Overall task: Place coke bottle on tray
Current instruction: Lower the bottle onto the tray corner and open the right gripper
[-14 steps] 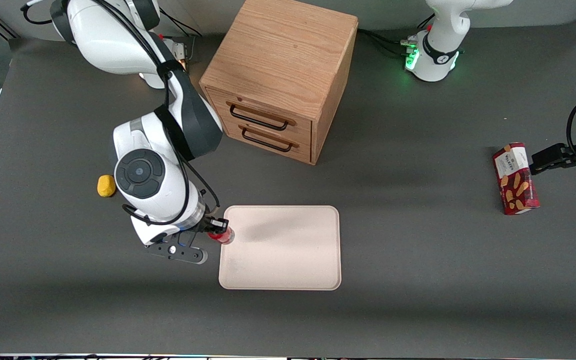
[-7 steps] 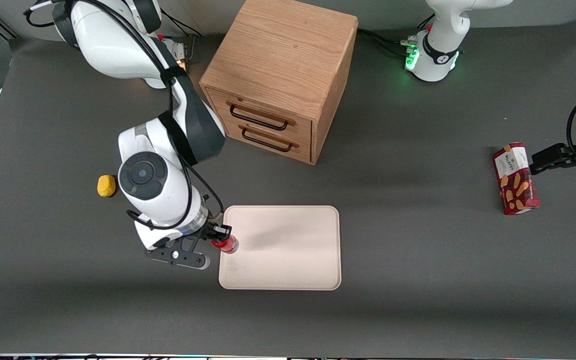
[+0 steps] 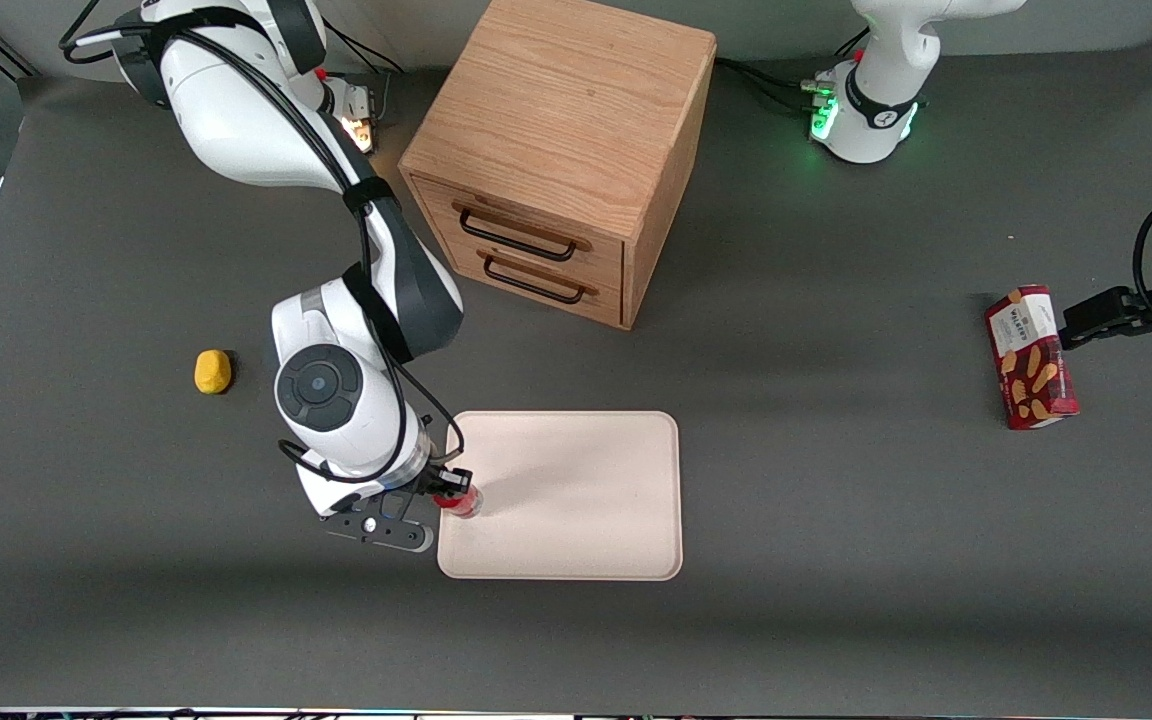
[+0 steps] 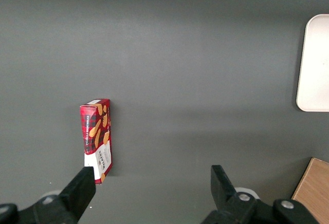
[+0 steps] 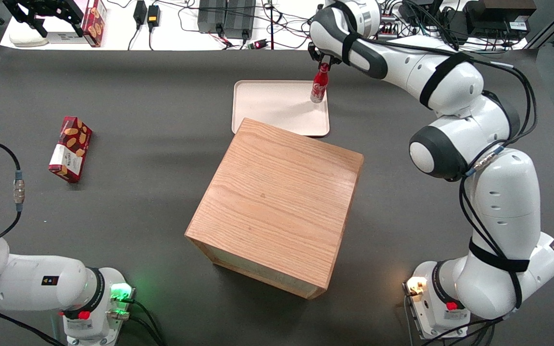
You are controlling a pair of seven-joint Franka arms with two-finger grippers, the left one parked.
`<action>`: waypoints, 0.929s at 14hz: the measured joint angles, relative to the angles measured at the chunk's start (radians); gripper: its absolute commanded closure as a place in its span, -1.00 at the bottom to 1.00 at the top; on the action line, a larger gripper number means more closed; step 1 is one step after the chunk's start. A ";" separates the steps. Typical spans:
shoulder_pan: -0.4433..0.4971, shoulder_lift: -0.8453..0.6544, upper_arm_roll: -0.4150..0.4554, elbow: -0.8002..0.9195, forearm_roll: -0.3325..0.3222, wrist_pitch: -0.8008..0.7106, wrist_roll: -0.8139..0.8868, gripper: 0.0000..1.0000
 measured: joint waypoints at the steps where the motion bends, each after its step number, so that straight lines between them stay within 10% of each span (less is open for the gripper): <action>1: 0.000 0.006 0.000 -0.012 0.000 0.008 0.000 1.00; 5: 0.000 0.029 0.000 -0.020 0.000 0.020 0.000 1.00; 8: 0.001 0.031 0.000 -0.021 0.000 0.020 0.001 0.35; 9: 0.001 0.031 0.000 -0.021 0.000 0.020 0.001 -0.36; 11: 0.001 0.031 0.001 -0.021 0.000 0.020 0.003 -1.00; 13: 0.001 0.031 0.001 -0.020 0.000 0.021 0.005 -1.00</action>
